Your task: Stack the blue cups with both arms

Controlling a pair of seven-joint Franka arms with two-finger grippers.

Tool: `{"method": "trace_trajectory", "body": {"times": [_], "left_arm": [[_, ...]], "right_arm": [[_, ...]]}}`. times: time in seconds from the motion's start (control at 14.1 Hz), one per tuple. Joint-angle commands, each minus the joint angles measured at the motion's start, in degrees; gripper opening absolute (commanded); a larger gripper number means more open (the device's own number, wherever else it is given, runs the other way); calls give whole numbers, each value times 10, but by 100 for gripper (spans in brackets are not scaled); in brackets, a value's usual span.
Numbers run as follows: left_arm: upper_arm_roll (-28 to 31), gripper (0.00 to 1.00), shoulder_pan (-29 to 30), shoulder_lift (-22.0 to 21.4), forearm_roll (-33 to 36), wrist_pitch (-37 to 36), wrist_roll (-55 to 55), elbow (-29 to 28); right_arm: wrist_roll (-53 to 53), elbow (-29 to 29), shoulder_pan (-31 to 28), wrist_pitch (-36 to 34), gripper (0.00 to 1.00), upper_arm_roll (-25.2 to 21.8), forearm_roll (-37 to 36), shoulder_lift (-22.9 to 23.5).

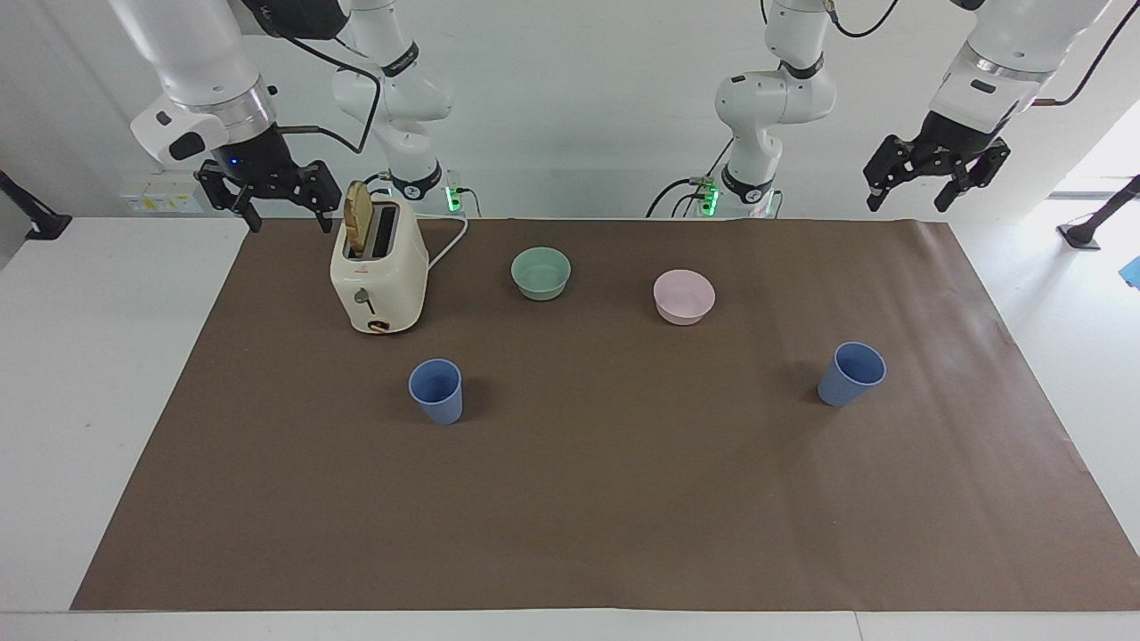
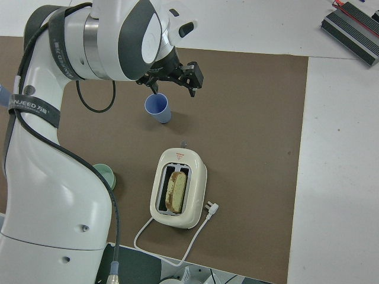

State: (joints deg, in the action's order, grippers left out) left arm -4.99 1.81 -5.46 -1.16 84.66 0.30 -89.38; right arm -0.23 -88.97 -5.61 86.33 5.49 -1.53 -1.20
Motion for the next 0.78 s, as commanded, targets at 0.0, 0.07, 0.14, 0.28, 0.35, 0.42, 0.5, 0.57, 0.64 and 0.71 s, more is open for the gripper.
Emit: {"method": "trace_trajectory", "body": {"times": [0.0, 0.07, 0.14, 0.28, 0.35, 0.42, 0.5, 0.57, 0.64, 0.71], "left_arm": [[-4, 100, 8, -12, 5, 15, 6, -17], [-4, 100, 10, -12, 5, 16, 7, -18], [-4, 100, 13, -10, 5, 17, 6, -18], [-4, 100, 20, -6, 5, 37, 7, -19], [-4, 100, 23, -3, 5, 48, 6, -23], [-4, 100, 24, 4, 5, 61, 5, -24], [-4, 100, 25, 12, 5, 75, 6, -25], [-4, 100, 30, 26, 5, 95, 5, -27], [-4, 100, 42, 40, 5, 115, 6, -28], [-4, 100, 49, 59, 5, 133, 6, -28]], "right_arm": [[3, -3, -5, 6, 100, 2, 8, -5], [3, -3, -5, 6, 100, 2, 8, -5], [3, -3, -5, 6, 100, 2, 8, -5], [3, -3, -5, 6, 100, 2, 8, -5], [3, -3, -5, 6, 100, 2, 8, -5], [3, -3, -5, 6, 100, 2, 8, -5], [3, -3, -5, 6, 100, 2, 8, -5], [3, -3, -5, 6, 100, 2, 8, -5], [3, -3, -5, 6, 100, 2, 8, -5], [3, -3, -5, 6, 100, 2, 8, -5]]}}
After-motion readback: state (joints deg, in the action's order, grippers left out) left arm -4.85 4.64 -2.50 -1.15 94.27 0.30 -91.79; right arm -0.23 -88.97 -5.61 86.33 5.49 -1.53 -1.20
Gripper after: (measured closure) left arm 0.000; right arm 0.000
